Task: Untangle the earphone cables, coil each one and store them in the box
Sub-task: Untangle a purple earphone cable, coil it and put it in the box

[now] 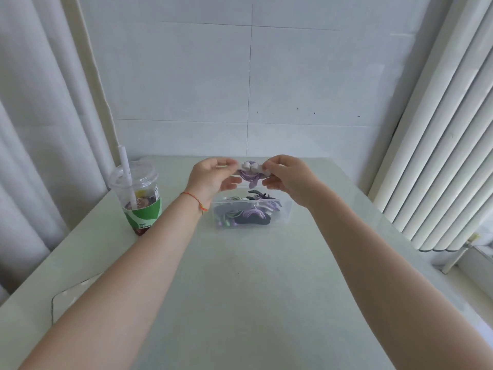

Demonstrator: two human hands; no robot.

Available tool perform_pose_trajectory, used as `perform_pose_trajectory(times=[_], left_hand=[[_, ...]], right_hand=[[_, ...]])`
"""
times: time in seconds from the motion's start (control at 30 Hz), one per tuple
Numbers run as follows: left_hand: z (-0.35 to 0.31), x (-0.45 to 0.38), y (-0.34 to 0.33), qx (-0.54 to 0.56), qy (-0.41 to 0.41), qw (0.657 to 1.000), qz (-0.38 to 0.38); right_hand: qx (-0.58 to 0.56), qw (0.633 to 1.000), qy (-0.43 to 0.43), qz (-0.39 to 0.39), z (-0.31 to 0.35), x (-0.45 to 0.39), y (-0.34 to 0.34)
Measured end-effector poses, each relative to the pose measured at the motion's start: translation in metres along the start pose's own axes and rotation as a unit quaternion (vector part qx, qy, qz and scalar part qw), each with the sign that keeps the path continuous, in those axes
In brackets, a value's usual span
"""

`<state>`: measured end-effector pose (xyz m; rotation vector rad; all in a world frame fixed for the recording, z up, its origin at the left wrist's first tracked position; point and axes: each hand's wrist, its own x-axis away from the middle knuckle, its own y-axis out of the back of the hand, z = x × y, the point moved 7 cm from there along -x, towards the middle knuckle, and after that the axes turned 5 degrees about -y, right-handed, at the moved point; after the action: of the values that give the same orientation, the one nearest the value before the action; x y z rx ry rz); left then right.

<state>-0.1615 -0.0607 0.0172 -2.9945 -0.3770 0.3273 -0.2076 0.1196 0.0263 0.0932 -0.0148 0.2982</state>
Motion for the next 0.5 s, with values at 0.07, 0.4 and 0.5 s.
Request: perform_pose_trajectory(times=[0.07, 0.4, 0.5], left_hand=[[0.009, -0.011, 0.001, -0.038, -0.002, 0.999, -0.005], [0.052, -0.047, 0.045, -0.257, -0.001, 0.958, -0.124], [0.072, -0.051, 0.050, -0.267, 0.053, 0.954, -0.126]], right_hand=[[0.011, 1.000, -0.014, 0.004, -0.009, -0.016, 0.002], [0.127, 0.990, -0.056, -0.024, -0.033, -0.059, -0.008], [0.264, 0.962, -0.068, -0.021, -0.039, -0.065, -0.021]])
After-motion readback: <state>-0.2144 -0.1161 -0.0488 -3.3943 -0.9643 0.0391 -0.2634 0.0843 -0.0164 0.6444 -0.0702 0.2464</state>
